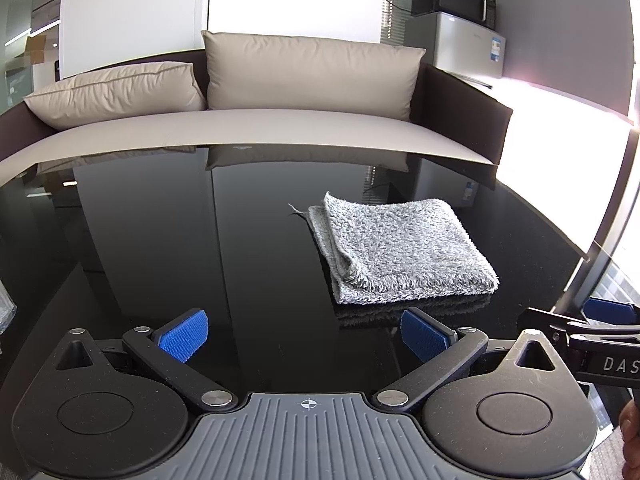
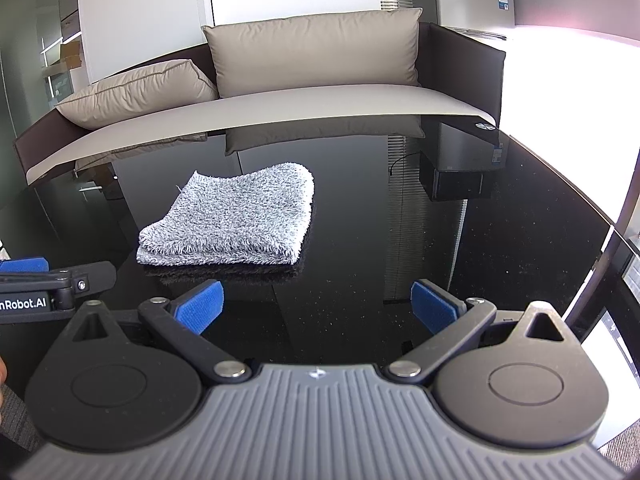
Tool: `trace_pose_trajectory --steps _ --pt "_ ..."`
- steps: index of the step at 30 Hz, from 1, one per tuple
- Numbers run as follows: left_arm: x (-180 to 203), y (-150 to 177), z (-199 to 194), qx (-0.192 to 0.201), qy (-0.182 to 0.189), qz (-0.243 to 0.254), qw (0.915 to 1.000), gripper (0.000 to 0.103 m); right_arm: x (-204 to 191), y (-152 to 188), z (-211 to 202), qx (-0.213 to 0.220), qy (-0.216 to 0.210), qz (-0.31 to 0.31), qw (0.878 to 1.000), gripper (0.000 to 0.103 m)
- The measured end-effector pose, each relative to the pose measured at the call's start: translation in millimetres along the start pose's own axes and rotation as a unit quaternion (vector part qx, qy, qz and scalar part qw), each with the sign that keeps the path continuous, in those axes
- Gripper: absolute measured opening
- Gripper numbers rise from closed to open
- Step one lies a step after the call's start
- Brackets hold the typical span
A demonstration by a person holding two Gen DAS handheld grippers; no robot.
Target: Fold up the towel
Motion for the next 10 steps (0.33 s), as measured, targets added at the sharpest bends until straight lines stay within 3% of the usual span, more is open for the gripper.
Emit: trace_pose_trajectory --steps 10 --pt "0.1 0.0 0.6 -0.001 0.000 -0.002 1.0000 0.102 -1.4 0.9 -0.4 0.000 0.000 0.000 1.000 0.102"
Point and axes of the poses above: each gripper's, at about its wrist camera, not at the fingertips, and z roughly the way its jaws point, x to its right, y to its underside, the point moved 10 cm from there along z, roughly the way its jaws point, and after that the axes turned 12 degrees about -x, right-handed, at the moved point
